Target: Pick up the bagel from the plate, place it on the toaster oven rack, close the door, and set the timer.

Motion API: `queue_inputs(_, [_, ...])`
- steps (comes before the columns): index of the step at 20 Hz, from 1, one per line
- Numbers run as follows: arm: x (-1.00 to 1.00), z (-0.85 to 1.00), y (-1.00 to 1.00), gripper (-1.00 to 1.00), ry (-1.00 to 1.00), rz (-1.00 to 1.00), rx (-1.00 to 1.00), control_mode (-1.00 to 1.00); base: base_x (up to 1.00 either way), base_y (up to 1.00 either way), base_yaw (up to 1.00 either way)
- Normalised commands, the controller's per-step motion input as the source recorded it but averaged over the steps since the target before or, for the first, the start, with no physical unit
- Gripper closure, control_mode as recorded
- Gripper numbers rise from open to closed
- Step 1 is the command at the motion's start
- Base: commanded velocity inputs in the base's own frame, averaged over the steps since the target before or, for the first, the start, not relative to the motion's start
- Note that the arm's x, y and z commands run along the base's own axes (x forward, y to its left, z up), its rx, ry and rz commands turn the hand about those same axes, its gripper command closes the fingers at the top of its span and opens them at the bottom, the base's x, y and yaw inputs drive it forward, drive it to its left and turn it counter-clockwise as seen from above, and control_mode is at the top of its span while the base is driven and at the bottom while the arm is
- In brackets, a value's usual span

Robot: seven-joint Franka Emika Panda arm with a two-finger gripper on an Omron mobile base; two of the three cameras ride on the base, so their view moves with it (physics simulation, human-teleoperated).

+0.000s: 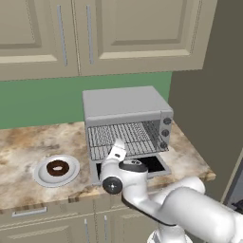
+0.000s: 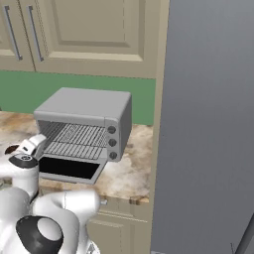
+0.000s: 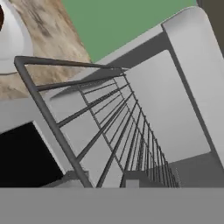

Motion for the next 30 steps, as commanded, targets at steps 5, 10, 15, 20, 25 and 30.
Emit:
queue_inputs(5, [-0.56,0.04,0.26,-1.00,0.11,0.00,0.00,-1.00,0.00,0.00,0.00])
queue_inputs(10, [-0.44,0.23,0.33,-1.00,0.09,0.00,0.00,-1.00,0.00,0.00,0.00])
queue_inputs(15, [-0.67,0.70,0.53,-1.00,0.03,0.00,0.00,-1.00,0.00,0.00,0.00])
queue_inputs(20, [-0.10,0.75,0.97,-1.00,0.30,0.00,0.00,-1.00,0.00,0.00,0.00])
queue_inputs(25, [0.34,0.59,1.00,-1.00,0.54,-0.03,0.00,-1.00,0.00,0.00,0.00])
queue_inputs(30, [0.12,-0.10,0.87,-1.00,0.42,-0.01,-0.07,-1.00,0.00,0.00,0.00])
